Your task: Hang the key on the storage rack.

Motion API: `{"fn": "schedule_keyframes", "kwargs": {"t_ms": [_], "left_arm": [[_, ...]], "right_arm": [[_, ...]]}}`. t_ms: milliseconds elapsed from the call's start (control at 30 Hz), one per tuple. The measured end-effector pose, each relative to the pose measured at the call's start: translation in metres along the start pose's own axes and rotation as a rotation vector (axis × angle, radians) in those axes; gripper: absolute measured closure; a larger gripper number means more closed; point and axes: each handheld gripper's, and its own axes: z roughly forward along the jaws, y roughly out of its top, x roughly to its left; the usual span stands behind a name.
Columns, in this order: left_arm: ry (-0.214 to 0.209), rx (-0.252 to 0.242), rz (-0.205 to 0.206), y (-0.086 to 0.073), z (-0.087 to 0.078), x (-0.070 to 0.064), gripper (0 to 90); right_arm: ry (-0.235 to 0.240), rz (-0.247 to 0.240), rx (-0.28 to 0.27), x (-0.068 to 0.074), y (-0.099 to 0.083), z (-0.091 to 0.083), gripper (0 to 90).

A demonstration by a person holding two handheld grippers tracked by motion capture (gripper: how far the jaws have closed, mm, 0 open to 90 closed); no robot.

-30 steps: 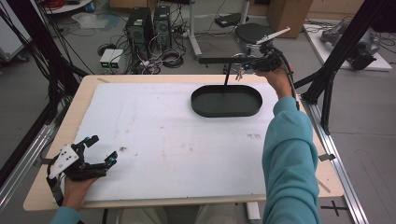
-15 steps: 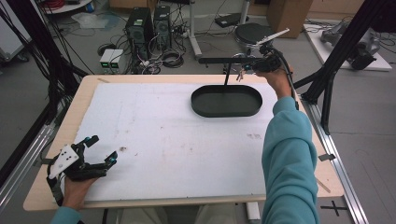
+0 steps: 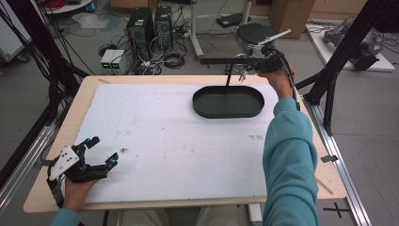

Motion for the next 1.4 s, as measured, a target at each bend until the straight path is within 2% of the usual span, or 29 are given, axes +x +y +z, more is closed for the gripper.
{"fn": "schedule_keyframes", "kwargs": {"t_ms": [533, 1200, 1333, 1400], "left_arm": [[0.000, 0.000, -0.001, 0.0000, 0.0000, 0.0001, 5.1], [-0.001, 0.002, -0.002, 0.0001, 0.0001, 0.0002, 5.0], [-0.001, 0.003, 0.000, 0.0001, 0.0000, 0.0003, 5.1], [0.000, 0.001, -0.002, 0.0000, 0.0002, 0.0000, 5.1]], "right_arm": [[-0.034, 0.018, -0.011, -0.0013, 0.0001, 0.0036, 88.7], [-0.069, -0.030, -0.033, -0.0055, 0.0010, 0.0071, 88.5], [-0.092, -0.065, -0.029, -0.0042, 0.0024, 0.0092, 88.0], [-0.108, -0.058, -0.028, -0.0045, 0.0019, 0.0100, 89.3]]}}
